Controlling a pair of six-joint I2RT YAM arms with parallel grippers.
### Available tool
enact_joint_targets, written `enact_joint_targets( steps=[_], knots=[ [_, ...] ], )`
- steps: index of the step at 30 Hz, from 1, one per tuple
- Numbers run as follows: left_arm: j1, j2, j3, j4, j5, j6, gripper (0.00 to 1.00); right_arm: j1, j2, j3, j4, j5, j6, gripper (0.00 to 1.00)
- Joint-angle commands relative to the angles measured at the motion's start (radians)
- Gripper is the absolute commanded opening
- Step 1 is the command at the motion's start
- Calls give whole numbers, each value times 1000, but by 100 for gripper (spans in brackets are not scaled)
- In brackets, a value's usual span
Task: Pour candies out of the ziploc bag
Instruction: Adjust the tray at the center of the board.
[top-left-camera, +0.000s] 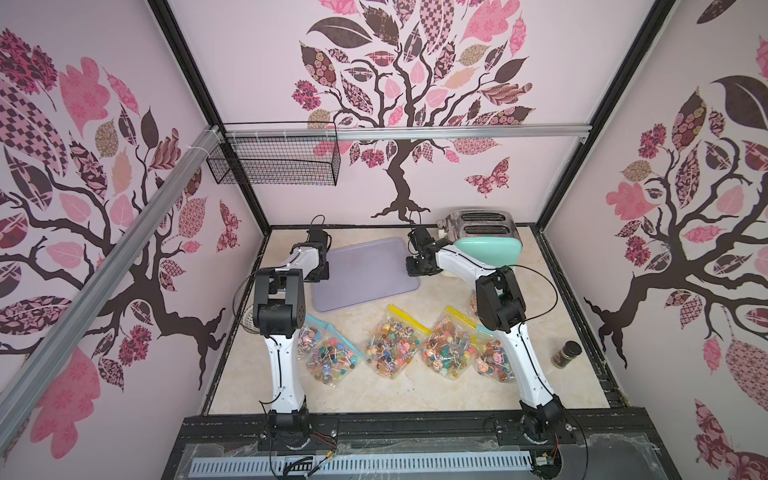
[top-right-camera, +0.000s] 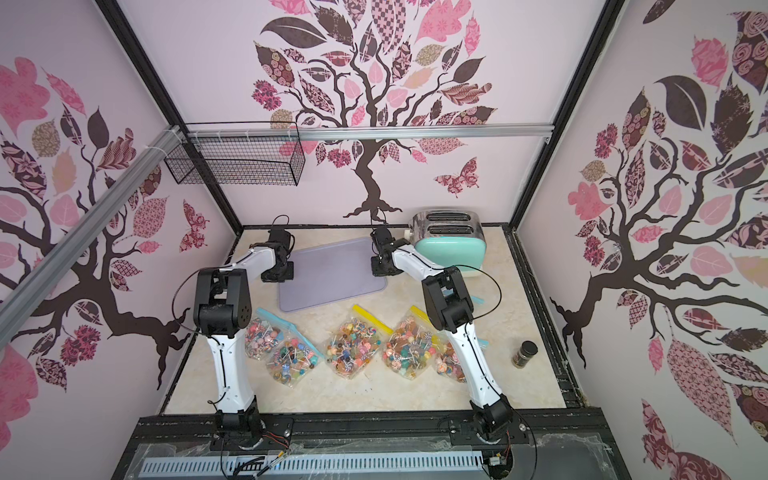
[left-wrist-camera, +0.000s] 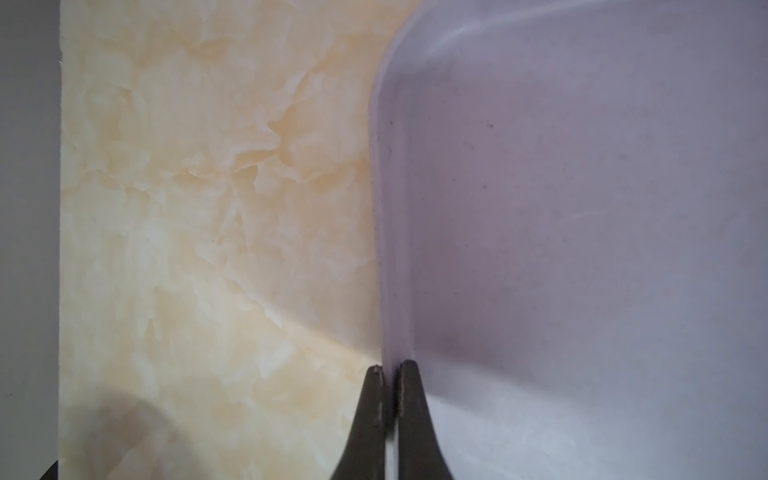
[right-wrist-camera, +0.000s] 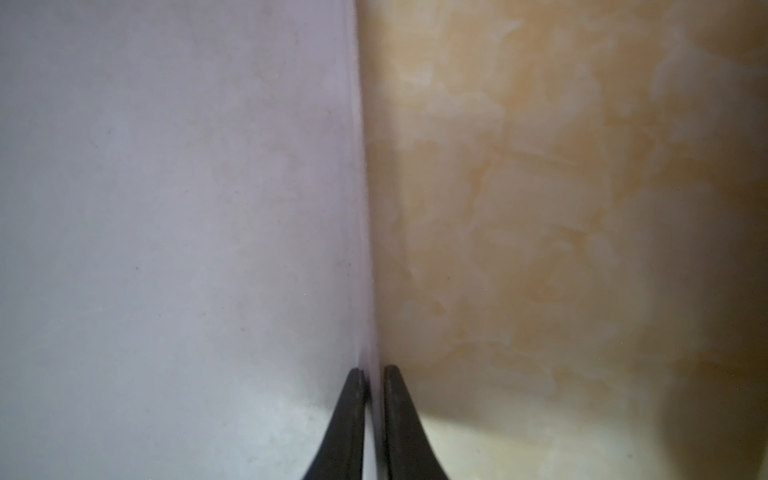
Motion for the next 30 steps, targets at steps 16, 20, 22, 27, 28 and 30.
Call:
enact_joint_targets(
  steps=[16, 20, 22, 27, 28, 30],
  knots=[
    [-177, 38, 27, -58, 166, -42, 0, 5, -258, -523, -10, 197, 169, 0],
    [-177, 57, 71, -64, 171, -47, 0, 5, -232, -492, -13, 213, 183, 0],
    [-177, 70, 103, -75, 171, -40, 0, 5, -216, -469, -24, 230, 189, 0],
    [-178, 105, 161, -104, 179, -32, 0, 4, -201, -446, -35, 265, 200, 0],
    [-178, 110, 167, -107, 180, -32, 0, 3, -200, -444, -35, 269, 200, 0],
    [-178, 121, 181, -119, 179, -36, 0, 2, -197, -442, -33, 274, 199, 0]
  ],
)
